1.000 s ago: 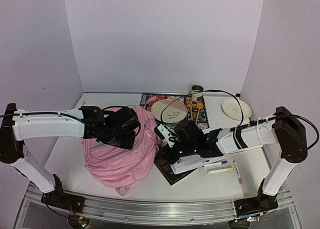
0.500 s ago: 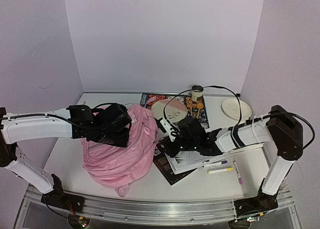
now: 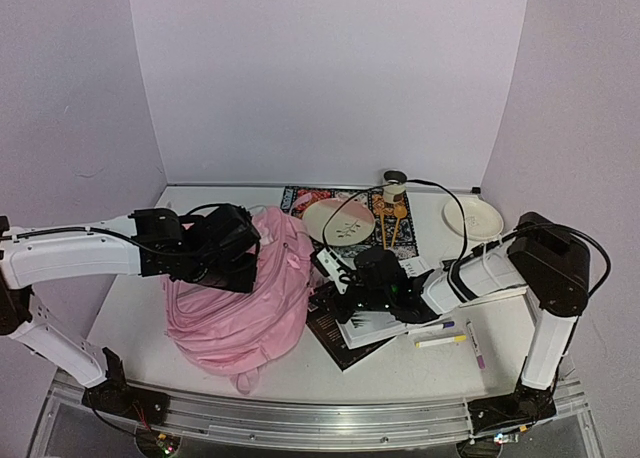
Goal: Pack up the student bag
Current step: Grab the largest pocket of the student bag.
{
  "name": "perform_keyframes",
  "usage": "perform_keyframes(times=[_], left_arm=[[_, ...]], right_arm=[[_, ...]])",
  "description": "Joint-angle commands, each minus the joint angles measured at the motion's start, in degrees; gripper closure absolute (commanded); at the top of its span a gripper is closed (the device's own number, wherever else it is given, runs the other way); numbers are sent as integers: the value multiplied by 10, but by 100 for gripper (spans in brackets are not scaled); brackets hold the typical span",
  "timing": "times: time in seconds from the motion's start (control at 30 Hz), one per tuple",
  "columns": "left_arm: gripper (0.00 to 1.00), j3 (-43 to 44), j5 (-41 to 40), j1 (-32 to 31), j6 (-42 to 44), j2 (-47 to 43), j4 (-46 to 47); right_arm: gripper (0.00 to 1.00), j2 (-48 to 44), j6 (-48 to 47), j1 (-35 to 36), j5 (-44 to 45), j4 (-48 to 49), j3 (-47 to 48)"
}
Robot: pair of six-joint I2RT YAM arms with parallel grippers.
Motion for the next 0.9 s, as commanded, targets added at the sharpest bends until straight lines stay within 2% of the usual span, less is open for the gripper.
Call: perform_keyframes(times=[0.0, 0.73, 0.87], left_arm=[[100, 16, -9, 2, -15, -37, 44], [100, 11, -5, 3, -20, -46, 40], [100, 11, -5, 4, -22, -44, 39]], right_arm=[[71, 16, -16, 2, 15, 35, 6], [73, 32, -53, 2, 8, 76, 23], [78, 31, -61, 3, 11, 78, 29]])
